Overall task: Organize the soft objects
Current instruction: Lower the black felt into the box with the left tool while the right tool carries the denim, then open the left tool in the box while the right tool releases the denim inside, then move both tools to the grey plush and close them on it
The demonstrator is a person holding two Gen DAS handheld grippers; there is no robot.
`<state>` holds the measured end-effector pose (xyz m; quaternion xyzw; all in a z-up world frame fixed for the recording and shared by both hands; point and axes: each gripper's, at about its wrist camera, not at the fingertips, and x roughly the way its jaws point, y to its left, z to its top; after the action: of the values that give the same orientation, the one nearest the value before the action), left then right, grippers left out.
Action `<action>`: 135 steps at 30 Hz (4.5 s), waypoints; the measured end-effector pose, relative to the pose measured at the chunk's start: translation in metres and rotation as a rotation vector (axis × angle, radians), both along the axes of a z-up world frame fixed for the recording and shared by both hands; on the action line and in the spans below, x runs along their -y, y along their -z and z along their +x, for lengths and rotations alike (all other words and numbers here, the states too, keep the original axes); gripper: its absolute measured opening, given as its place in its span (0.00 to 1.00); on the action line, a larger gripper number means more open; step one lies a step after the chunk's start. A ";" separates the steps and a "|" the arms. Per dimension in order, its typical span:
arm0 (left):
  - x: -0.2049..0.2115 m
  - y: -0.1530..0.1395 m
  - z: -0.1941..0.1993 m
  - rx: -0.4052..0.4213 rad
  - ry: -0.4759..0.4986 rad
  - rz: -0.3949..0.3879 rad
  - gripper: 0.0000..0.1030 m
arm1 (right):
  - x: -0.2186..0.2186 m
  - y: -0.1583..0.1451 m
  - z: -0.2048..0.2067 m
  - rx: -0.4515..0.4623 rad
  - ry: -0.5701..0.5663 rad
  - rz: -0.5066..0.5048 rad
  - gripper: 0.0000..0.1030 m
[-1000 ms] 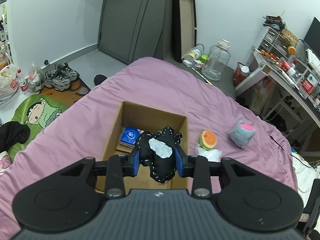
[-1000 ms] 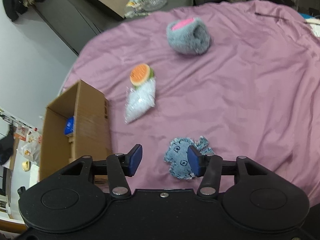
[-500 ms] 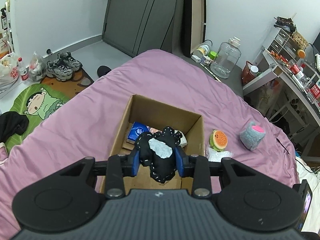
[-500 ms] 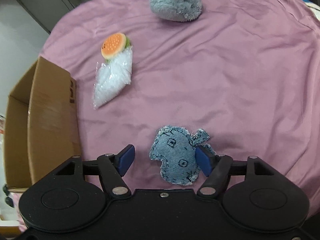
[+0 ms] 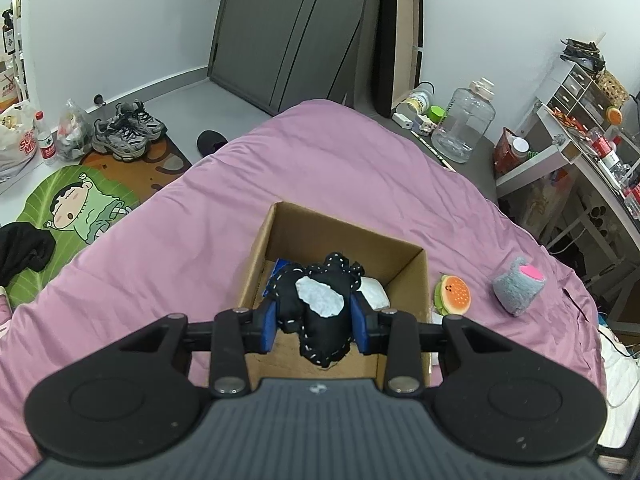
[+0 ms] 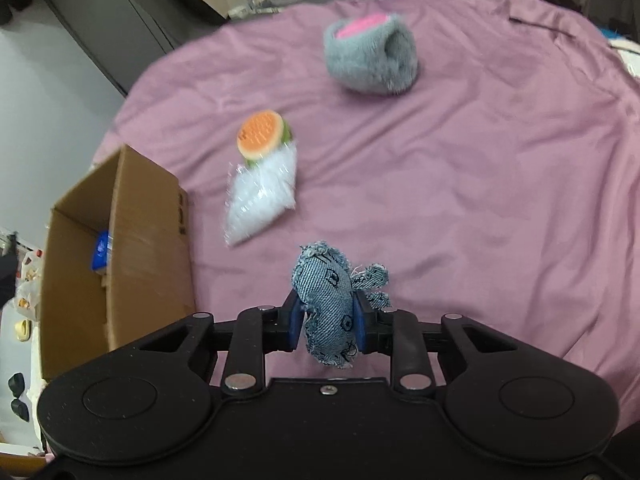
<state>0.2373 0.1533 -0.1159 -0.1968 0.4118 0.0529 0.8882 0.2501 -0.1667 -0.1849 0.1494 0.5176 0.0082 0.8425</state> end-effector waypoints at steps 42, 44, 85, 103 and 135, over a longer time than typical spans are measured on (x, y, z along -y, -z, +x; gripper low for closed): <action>-0.006 0.034 0.009 -0.006 0.009 -0.015 0.59 | -0.119 -0.069 0.048 0.226 -0.294 0.110 0.25; -0.005 0.030 0.006 0.005 -0.002 0.006 0.67 | -0.123 -0.067 0.051 0.219 -0.298 0.108 0.25; 0.053 -0.013 0.014 0.057 -0.055 0.073 1.00 | -0.004 -0.100 0.038 0.284 -0.358 0.170 0.92; 0.109 -0.026 0.033 0.026 -0.038 0.158 1.00 | 0.076 -0.066 0.071 0.263 -0.221 0.320 0.93; 0.222 0.003 0.137 0.033 0.119 0.100 0.73 | 0.162 0.010 0.125 0.207 0.136 0.460 0.56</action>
<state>0.3745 -0.0688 -0.1190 -0.1283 0.4049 0.0175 0.9052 0.3747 -0.3290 -0.1953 0.3698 0.4018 0.0841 0.8335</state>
